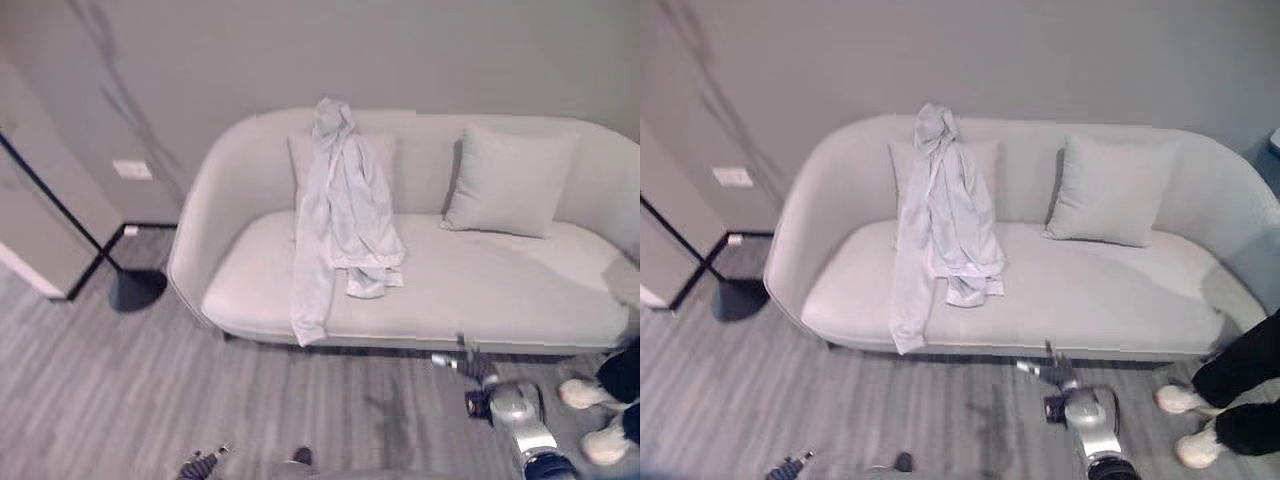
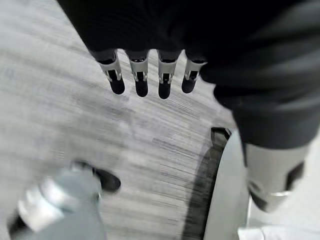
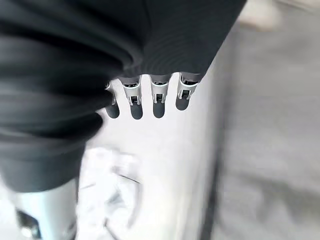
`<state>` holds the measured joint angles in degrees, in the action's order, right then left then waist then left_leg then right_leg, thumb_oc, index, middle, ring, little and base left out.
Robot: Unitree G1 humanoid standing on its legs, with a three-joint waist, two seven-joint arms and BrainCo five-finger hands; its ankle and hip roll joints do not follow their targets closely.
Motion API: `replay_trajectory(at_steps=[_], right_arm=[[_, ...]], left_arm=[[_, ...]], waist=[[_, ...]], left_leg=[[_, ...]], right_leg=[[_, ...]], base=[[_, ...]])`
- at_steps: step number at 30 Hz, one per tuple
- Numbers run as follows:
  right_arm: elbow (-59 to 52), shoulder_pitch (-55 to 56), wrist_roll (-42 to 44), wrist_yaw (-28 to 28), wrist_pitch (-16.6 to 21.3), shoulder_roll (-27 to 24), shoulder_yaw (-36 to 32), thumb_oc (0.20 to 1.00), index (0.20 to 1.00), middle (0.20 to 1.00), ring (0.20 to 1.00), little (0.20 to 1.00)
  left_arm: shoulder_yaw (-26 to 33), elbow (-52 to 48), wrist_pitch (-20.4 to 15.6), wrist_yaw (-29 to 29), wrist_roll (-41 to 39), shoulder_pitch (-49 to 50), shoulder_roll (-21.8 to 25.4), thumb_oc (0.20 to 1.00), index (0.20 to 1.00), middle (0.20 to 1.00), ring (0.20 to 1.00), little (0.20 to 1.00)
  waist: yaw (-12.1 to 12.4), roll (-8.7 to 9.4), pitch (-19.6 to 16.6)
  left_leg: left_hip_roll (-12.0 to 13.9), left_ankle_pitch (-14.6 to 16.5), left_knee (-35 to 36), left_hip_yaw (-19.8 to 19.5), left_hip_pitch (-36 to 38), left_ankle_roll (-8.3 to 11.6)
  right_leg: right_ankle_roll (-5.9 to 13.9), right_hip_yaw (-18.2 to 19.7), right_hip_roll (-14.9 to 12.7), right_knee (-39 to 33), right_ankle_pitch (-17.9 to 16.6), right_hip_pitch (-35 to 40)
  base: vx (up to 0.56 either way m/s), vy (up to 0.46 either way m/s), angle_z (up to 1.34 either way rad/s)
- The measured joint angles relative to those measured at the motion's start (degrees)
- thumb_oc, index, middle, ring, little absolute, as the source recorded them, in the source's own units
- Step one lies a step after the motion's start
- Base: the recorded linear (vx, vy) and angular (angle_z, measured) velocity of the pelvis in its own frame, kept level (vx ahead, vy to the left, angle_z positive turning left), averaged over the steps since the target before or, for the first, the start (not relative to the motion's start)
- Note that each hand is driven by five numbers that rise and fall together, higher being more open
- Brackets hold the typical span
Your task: Hang the clothes on the sofa on the clothes rack.
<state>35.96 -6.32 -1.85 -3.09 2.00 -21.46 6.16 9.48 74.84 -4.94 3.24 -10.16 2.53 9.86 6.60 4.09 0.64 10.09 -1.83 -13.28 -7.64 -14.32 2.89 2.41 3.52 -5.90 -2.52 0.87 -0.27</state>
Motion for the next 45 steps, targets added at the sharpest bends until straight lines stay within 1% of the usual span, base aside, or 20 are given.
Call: replay_trajectory(at_steps=[2, 4, 5, 9, 11, 13, 16, 19, 21, 23, 25, 27, 28, 31, 33, 35, 37, 38, 41, 45], right_arm=[[6.62, -5.23, -0.73, -1.80, -0.59, -2.19, 0.07, 1.000, 1.000, 1.000, 1.000, 1.000], [7.24, -6.03, -1.07, -2.50, -0.64, -2.56, -0.04, 1.000, 1.000, 1.000, 1.000, 1.000], [9.74, -6.38, -1.58, -3.77, -0.74, -3.05, -0.29, 1.000, 1.000, 1.000, 1.000, 1.000], [21.94, -15.49, -1.36, -6.26, -2.36, -4.13, 3.33, 1.000, 1.000, 1.000, 1.000, 1.000], [20.70, -16.58, -0.52, -6.52, -2.27, -2.05, 3.52, 1.000, 1.000, 1.000, 1.000, 1.000], [19.71, -17.05, 0.29, -6.67, -2.48, 1.34, 3.64, 1.000, 1.000, 1.000, 1.000, 1.000], [19.60, -16.82, 0.71, -6.47, -2.69, 2.03, 6.93, 1.000, 1.000, 1.000, 1.000, 1.000], [19.80, -20.37, 0.71, -6.54, -2.74, 1.75, 9.21, 1.000, 1.000, 1.000, 1.000, 1.000], [20.52, -20.90, 0.72, -6.54, -2.45, 1.61, 10.26, 1.000, 1.000, 1.000, 1.000, 1.000], [21.10, -22.07, 0.75, -6.66, -2.32, 1.40, 10.86, 1.000, 1.000, 1.000, 1.000, 1.000], [21.06, -22.37, 0.78, -6.63, -2.14, 0.12, 11.27, 1.000, 1.000, 1.000, 1.000, 1.000], [20.62, -22.41, 0.75, -6.89, -2.41, -1.29, 11.27, 1.000, 1.000, 1.000, 1.000, 1.000], [20.30, -23.65, 0.72, -7.02, -2.38, -2.31, 11.28, 1.000, 1.000, 1.000, 1.000, 1.000], [21.04, -23.40, 0.14, -8.52, -2.72, -4.29, 11.33, 1.000, 1.000, 1.000, 1.000, 1.000], [22.28, -21.84, 0.14, -8.63, -4.12, -4.24, 11.14, 1.000, 1.000, 1.000, 1.000, 1.000], [31.24, -23.65, -0.68, -10.74, -3.15, -6.41, 8.31, 1.000, 1.000, 1.000, 1.000, 1.000], [35.24, -25.50, -0.87, -12.02, -3.69, -7.49, 8.44, 1.000, 1.000, 1.000, 1.000, 1.000], [39.93, -28.93, 0.57, -13.01, -3.41, -5.91, 8.16, 1.000, 1.000, 1.000, 1.000, 1.000], [39.96, -29.45, 3.28, -12.69, -3.51, -4.19, 7.91, 1.000, 1.000, 1.000, 1.000, 1.000], [42.27, -31.78, 6.90, -12.13, -3.53, -4.05, 8.69, 1.000, 1.000, 1.000, 1.000, 1.000]], left_arm=[[-0.85, -0.05, 0.33, -0.29, 0.06, -0.28, -0.32, 1.000, 1.000, 1.000, 1.000, 1.000], [-0.55, 0.04, 0.44, -0.01, 0.04, 0.24, 0.05, 1.000, 1.000, 1.000, 1.000, 1.000], [-1.37, -2.16, 1.09, -0.21, 0.09, -0.39, -0.43, 1.000, 1.000, 1.000, 1.000, 1.000], [-1.52, -0.09, 0.58, -0.21, 1.75, -1.98, -1.58, 1.000, 1.000, 1.000, 1.000, 1.000], [-0.53, 1.77, 0.87, -0.20, 1.74, -1.60, -2.36, 1.000, 1.000, 1.000, 1.000, 1.000], [2.07, 1.63, 0.80, -0.07, 1.61, -0.63, -1.91, 1.000, 1.000, 1.000, 1.000, 1.000], [-0.03, 1.67, 0.36, 1.16, 1.86, 1.16, -1.83, 1.000, 1.000, 1.000, 1.000, 1.000], [-1.10, 1.66, 0.31, 1.16, 2.34, 1.16, -2.05, 1.000, 1.000, 1.000, 1.000, 1.000], [-2.48, 1.34, -0.23, 1.62, 2.35, 1.11, -1.65, 1.000, 1.000, 1.000, 1.000, 1.000], [-2.77, 1.12, -0.26, 1.70, 2.40, 0.81, -1.24, 1.000, 1.000, 1.000, 1.000, 1.000], [-3.98, 0.80, -0.13, 2.22, 2.38, 0.20, -1.16, 1.000, 1.000, 1.000, 1.000, 1.000], [-5.04, 2.22, 0.03, 2.23, 2.39, -0.81, -1.28, 1.000, 1.000, 1.000, 1.000, 1.000], [-5.37, 2.48, -0.02, 2.18, 2.40, -0.89, -1.78, 1.000, 1.000, 1.000, 1.000, 1.000], [-6.15, 2.77, 0.50, 2.18, 2.41, -3.62, -0.97, 1.000, 1.000, 1.000, 1.000, 1.000], [-6.05, 1.24, -0.17, 2.17, 2.39, -2.82, -1.60, 1.000, 1.000, 1.000, 1.000, 1.000], [-7.97, -4.58, 1.01, 2.16, 2.58, -4.42, -2.65, 1.000, 1.000, 1.000, 1.000, 1.000], [-8.54, -7.11, 0.48, 2.22, 2.68, -4.93, -2.80, 1.000, 1.000, 1.000, 1.000, 1.000], [-8.61, -7.24, 0.43, 2.26, 2.96, -4.75, -3.70, 1.000, 1.000, 1.000, 1.000, 1.000], [-9.64, -7.67, -0.29, 2.22, 3.63, -5.29, -3.76, 1.000, 1.000, 1.000, 1.000, 1.000], [-9.60, -8.00, -0.28, 2.19, 4.60, -5.30, -3.66, 1.000, 1.000, 1.000, 1.000, 1.000]], waist=[[-1.21, -0.74, 1.95], [-0.52, -0.11, 2.82], [-0.13, -0.21, 3.54], [1.07, -3.75, 6.28], [2.03, -4.60, 5.96], [2.13, -2.56, 5.83], [1.69, -4.50, 3.43], [1.24, -7.37, 3.03], [1.41, -8.71, 2.10], [0.83, -9.63, 2.40], [-0.93, -10.67, 3.10], [-4.26, -9.43, 4.04], [-4.35, -10.23, 4.32], [-7.73, -8.07, 8.49], [-8.34, -8.89, 8.38], [-7.61, -8.74, 8.14], [-6.04, -7.68, 7.98], [-5.06, -7.14, 8.51], [-5.04, -8.16, 11.04], [-6.18, -9.55, 14.45]], left_leg=[[0.54, 2.52, -10.14, 1.76, -5.94, -0.07], [0.62, 2.60, -8.23, 1.89, -4.91, 0.09], [0.98, 2.74, -3.54, 5.67, -6.66, 3.08], [0.05, 0.11, 5.43, 6.67, -3.74, 5.74], [-0.13, -0.27, 6.84, 7.11, -0.09, 4.79], [-3.43, -1.94, 7.42, 10.61, 3.03, 2.07], [-6.75, -0.65, 11.37, 11.87, 10.84, -2.29], [-8.65, 0.63, 13.58, 12.81, 15.16, -5.59], [-9.83, 0.87, 13.15, 12.85, 16.85, -5.94], [-10.03, 1.38, 14.69, 12.11, 18.58, -6.59], [-10.40, 2.17, 14.69, 8.01, 19.51, -6.11], [-12.27, 2.66, 14.67, 6.49, 20.46, -5.39], [-12.47, 5.71, 14.61, 6.25, 20.82, -8.65], [-15.12, 7.11, 11.52, 2.18, 21.67, -10.77], [-13.32, 7.10, 13.49, 1.82, 24.45, -10.78], [-13.58, 8.11, 11.86, -1.69, 23.16, -8.47], [-15.12, 9.01, 12.14, -0.89, 22.39, -7.20], [-15.72, 13.35, 4.55, 0.31, 15.96, -6.55], [-11.99, 13.25, 4.67, 0.32, 12.59, -4.37], [-12.84, 12.91, 3.93, 0.37, 9.67, -3.75]], right_leg=[[1.28, -2.66, 0.97, 0.82, 0.06, 0.08], [0.97, -2.39, 1.17, 0.56, -0.44, 0.36], [-0.69, -4.60, 0.49, -1.82, 1.33, 2.29], [0.74, -8.37, -0.52, -2.11, 1.97, 6.86], [0.57, -7.38, -0.96, -2.54, 3.22, 8.39], [-0.83, -7.28, -4.35, -0.83, 3.92, 10.11], [-5.74, -6.27, -7.85, 9.64, -1.25, 9.38], [-5.94, -5.24, -9.97, 23.88, -9.06, 3.04], [-3.36, -3.51, -10.56, 28.41, -6.17, -2.03], [0.34, 1.02, -7.78, 30.34, -3.09, -4.59], [4.35, 5.03, -0.50, 28.69, 2.17, -8.69], [3.25, 2.78, 3.00, 20.65, 2.82, -11.17], [2.74, 1.12, 4.67, 11.79, 0.62, -13.57], [1.34, 5.43, 3.87, -2.65, -5.08, -17.74], [-2.63, 3.04, 5.38, 5.20, -7.22, -20.59], [-1.02, 1.95, 4.85, 8.80, -9.40, -16.99], [-3.25, 0.28, 4.16, 4.85, -14.52, -12.92], [-2.82, 1.96, 3.62, -0.78, -14.80, -12.00], [-2.56, 2.36, 5.35, -1.37, -14.76, -12.29], [-1.59, 2.33, 4.30, -0.93, -13.14, -14.94]], base=[[0.06, -0.018, 0.40], [0.36, 0.119, 0.27], [0.40, 0.253, 0.81], [0.28, 0.303, 0.39], [0.36, 0.387, -0.21], [0.38, 0.452, -0.24], [0.27, 0.414, 0.04], [0.19, 0.286, -0.08], [0.12, 0.161, 0.03], [0.14, 0.102, 0.36], [0.21, 0.054, 0.64], [0.24, -0.022, 0.58], [0.17, -0.044, 0.01], [0.06, -0.031, 0.64], [0.04, -0.145, 0.98], [0.03, -0.109, 0.91], [0.05, -0.104, 0.16], [0.02, -0.073, -0.61], [-0.04, 0.017, -0.32], [-0.04, 0.042, 0.03]])
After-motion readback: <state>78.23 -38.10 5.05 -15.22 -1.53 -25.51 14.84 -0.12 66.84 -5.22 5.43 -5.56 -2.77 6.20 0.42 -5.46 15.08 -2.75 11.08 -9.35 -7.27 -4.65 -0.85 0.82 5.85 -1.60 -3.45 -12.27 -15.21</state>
